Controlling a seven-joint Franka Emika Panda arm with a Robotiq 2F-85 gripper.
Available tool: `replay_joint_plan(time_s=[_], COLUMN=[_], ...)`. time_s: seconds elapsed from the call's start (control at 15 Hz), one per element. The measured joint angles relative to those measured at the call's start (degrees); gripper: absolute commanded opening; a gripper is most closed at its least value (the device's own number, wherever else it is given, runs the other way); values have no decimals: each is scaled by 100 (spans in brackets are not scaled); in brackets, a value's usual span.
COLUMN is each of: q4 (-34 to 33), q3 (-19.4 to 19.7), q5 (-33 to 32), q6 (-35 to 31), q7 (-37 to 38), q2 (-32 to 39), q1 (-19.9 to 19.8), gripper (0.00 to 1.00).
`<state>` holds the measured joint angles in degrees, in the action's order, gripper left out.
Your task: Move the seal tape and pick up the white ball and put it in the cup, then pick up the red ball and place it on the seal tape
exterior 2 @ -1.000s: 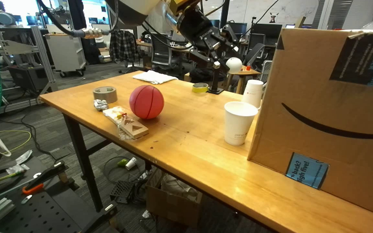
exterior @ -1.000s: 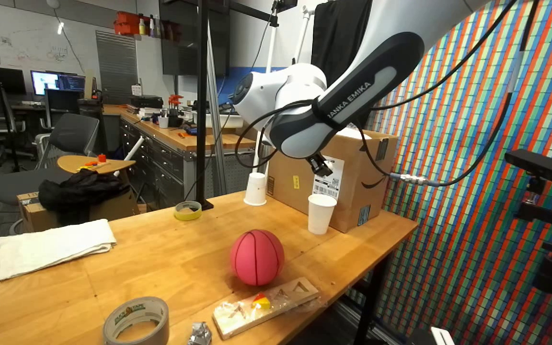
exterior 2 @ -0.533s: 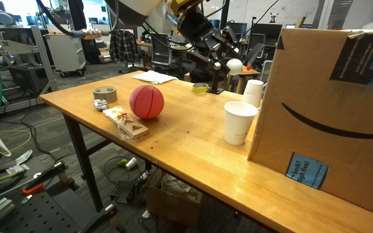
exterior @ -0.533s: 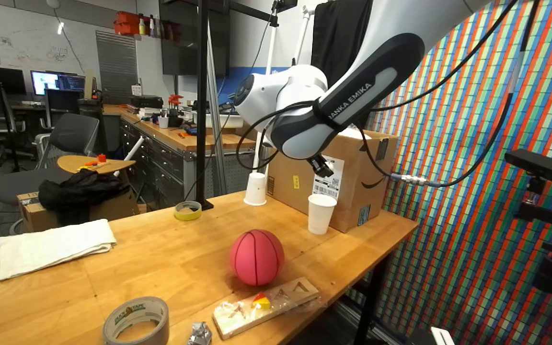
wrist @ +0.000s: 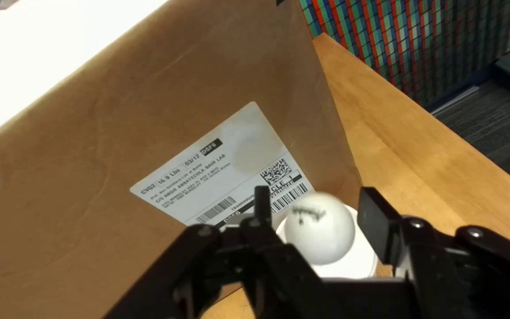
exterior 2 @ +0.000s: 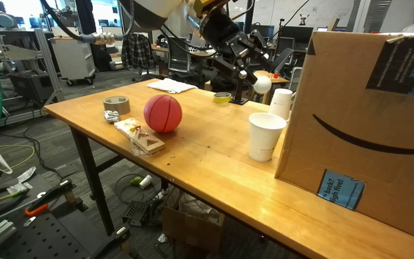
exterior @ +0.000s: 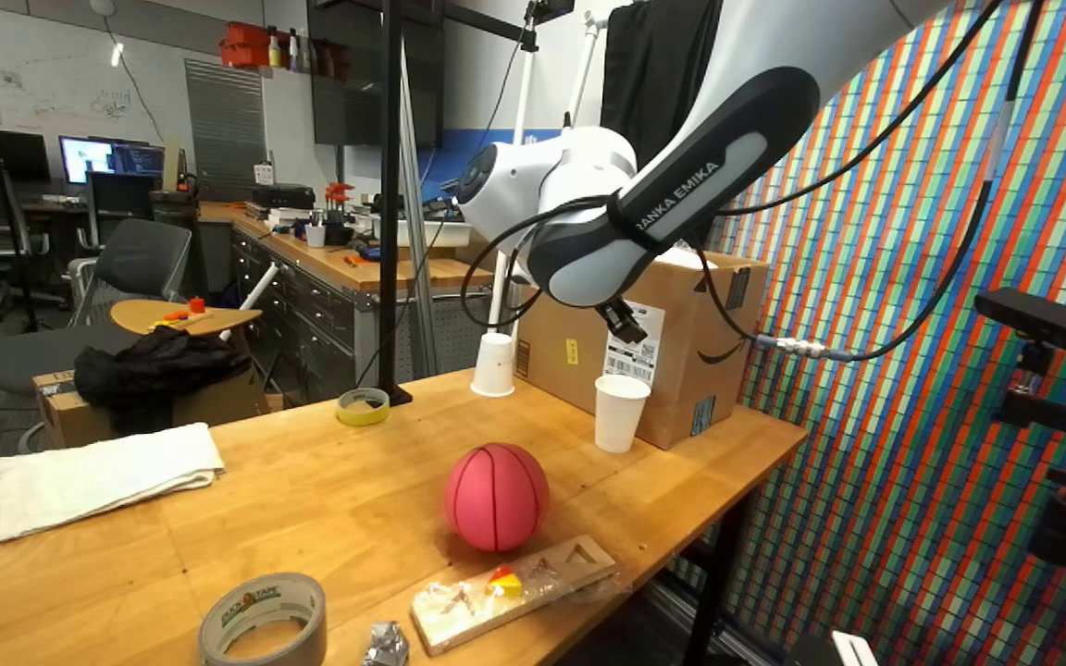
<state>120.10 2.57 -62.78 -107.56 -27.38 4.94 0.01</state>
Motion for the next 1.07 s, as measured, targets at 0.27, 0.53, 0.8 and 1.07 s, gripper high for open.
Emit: replay_joint_plan(time_s=[0.27,0.53,0.8,1.07], q4=[-18,-34,-52,-140], q3=[0,0,-20,-156], q5=[0,0,43,567], q6=[-61,-118,-232,-324], q7=[-24,-45,-45,-45], q2=[21,26,30,27], q1=[-24,-42,-43,-37], gripper=[100,100,100,100])
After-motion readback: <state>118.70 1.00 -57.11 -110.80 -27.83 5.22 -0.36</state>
